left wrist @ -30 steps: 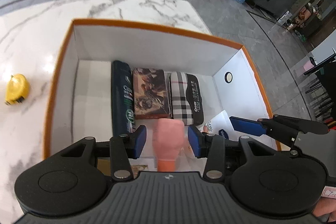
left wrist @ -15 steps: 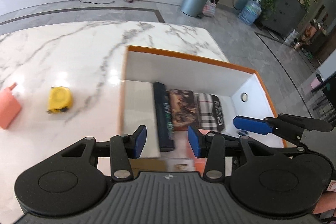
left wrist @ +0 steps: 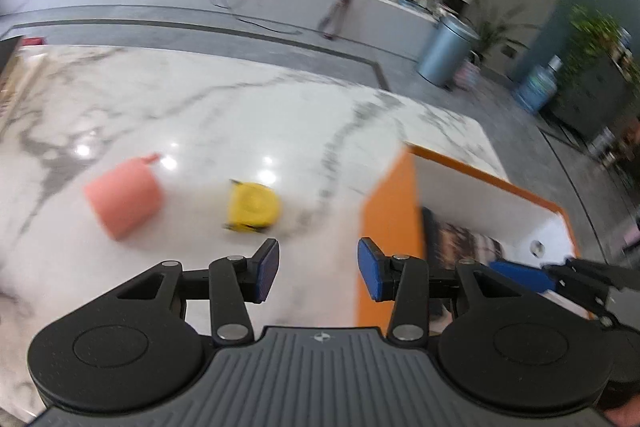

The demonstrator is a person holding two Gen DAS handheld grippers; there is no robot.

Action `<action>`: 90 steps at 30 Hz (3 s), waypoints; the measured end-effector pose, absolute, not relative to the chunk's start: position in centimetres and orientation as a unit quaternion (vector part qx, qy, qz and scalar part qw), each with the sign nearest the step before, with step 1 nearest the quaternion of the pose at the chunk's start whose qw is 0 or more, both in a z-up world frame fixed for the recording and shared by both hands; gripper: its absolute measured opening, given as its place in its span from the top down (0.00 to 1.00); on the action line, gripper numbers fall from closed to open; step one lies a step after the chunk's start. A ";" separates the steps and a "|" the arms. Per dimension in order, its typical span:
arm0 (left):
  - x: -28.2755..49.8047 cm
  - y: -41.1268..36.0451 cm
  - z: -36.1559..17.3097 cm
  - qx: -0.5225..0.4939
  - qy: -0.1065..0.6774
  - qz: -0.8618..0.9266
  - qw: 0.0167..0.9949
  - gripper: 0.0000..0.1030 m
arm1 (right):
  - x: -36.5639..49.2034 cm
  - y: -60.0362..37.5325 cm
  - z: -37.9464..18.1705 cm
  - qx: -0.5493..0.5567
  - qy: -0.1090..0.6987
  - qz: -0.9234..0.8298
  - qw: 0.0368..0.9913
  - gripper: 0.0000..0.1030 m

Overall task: Organize rigid objects
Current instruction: 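Open both grippers to release the bottle and tube and withdraw, then move the left tool to the pink cup while the right tool approaches the yellow tape measure, then grasp the pink cup with the left gripper while the right gripper grasps the tape measure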

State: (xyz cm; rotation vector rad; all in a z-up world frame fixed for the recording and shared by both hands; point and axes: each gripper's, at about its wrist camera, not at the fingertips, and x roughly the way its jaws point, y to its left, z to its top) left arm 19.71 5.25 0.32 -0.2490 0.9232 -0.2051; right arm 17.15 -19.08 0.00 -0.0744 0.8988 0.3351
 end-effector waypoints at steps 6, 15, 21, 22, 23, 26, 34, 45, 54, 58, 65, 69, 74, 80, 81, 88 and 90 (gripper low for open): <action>20.4 9.1 -0.5 -0.140 0.430 -0.051 0.890 0.52 | 18.2 -15.4 -0.4 -0.048 0.433 0.188 0.880 0.49; 21.3 13.6 -3.1 -0.162 0.427 -0.011 0.890 0.47 | 20.4 -10.8 -2.1 -0.055 0.447 0.211 0.867 0.49; 22.1 16.1 -5.4 -0.200 0.427 0.010 0.882 0.38 | 22.5 -9.0 -3.7 -0.044 0.470 0.206 0.857 0.49; 22.3 16.1 -5.6 -0.194 0.426 0.013 0.883 0.37 | 22.8 -8.7 -4.0 -0.043 0.472 0.204 0.857 0.49; 22.6 16.1 -5.6 -0.183 0.421 0.021 0.888 0.36 | 23.1 -8.4 -4.3 -0.044 0.474 0.201 0.856 0.49; 23.5 15.8 -5.4 -0.146 0.407 0.038 0.901 0.30 | 24.3 -8.0 -5.0 -0.038 0.483 0.193 0.853 0.49; 27.0 15.9 -6.1 -0.031 0.383 -0.023 0.923 0.25 | 27.2 -6.8 -6.9 -0.027 0.500 0.186 0.846 0.49; 25.8 13.9 -8.5 0.075 0.388 -0.082 0.915 0.25 | 31.1 -6.2 -9.4 -0.003 0.523 0.155 0.838 0.41; 26.1 14.1 -9.5 0.061 0.402 -0.087 0.910 0.30 | 33.1 -5.3 -11.3 -0.003 0.540 0.137 0.830 0.39; 26.4 13.5 -10.1 0.073 0.408 -0.088 0.906 0.30 | 33.2 -4.9 -11.9 -0.013 0.541 0.139 0.829 0.39; 26.7 14.0 -10.6 0.053 0.425 -0.078 0.900 0.40 | 32.8 -4.1 -12.4 -0.058 0.530 0.147 0.833 0.44; 26.7 14.1 -10.6 0.045 0.426 -0.072 0.901 0.40 | 32.6 -4.0 -12.4 -0.073 0.529 0.154 0.831 0.45; 26.5 14.3 -10.5 0.022 0.429 -0.072 0.900 0.40 | 32.0 -4.2 -11.9 -0.065 0.535 0.161 0.826 0.45; 26.1 16.0 -10.4 -0.051 0.441 -0.070 0.893 0.40 | 29.9 -5.0 -9.6 -0.053 0.525 0.177 0.831 0.47; 25.9 16.2 -10.1 -0.067 0.439 -0.070 0.893 0.40 | 29.4 -5.3 -9.1 -0.050 0.523 0.182 0.831 0.48; 23.3 15.2 -6.9 -0.113 0.437 -0.082 0.889 0.40 | 26.1 -7.5 -6.5 -0.024 0.524 0.202 0.827 0.82; 22.4 14.6 -6.5 -0.120 0.443 -0.081 0.885 0.40 | 25.3 -8.0 -6.3 -0.017 0.528 0.200 0.825 0.82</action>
